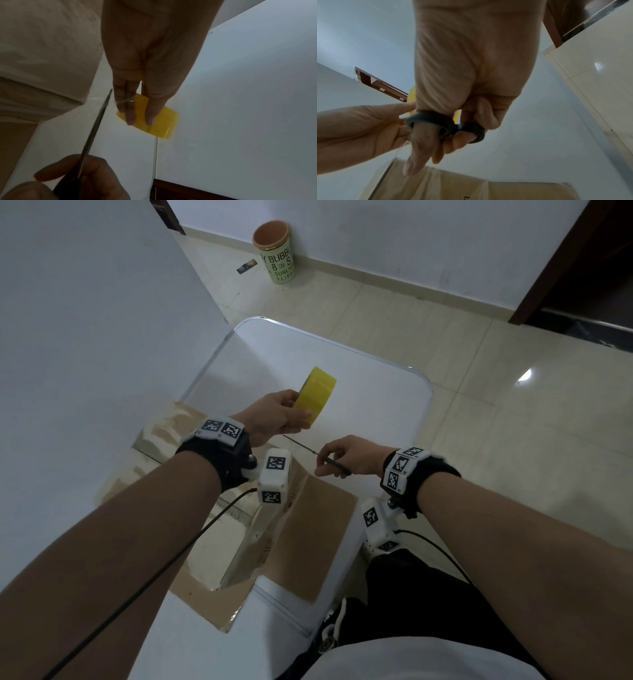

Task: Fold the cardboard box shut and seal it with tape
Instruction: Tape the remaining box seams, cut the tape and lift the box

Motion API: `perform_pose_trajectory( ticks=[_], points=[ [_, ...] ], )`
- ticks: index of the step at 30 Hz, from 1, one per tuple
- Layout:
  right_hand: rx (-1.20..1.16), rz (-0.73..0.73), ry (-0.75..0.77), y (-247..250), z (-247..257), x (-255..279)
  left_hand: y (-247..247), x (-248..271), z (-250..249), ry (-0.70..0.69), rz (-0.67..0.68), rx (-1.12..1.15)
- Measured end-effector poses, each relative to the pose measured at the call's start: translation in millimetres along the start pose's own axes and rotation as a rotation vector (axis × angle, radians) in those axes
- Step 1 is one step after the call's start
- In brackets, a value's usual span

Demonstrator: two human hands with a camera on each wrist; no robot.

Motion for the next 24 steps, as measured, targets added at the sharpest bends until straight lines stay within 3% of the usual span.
perform_pose_trajectory(
  ticks=[6,11,13,24],
  points=[
    [0.041,0.007,-0.124,3,-12,-7,10,-3,-9,-0.051,-0.083,0.123],
    [0.11,-0.311,-0.25,27,-28,-21,24,3,-13,-0.062,-0.084,0.126],
    [0.222,-0.373,-0.304,33,-28,-32,29,9,-11,-0.054,-0.076,0.085],
    [0.749,-0.295,-0.364,32,-17,-82,40,25,-6,-0.011,-0.155,-0.118]
  ],
)
Point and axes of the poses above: each hand's wrist, its own x-axis away from the middle knuckle, its own y-axis out of the back of the hand, z = x × y, the point moved 3 cm from there along -x, towards the middle knuckle, and after that the axes turned 1 degree about x, right-handed, at the moved point
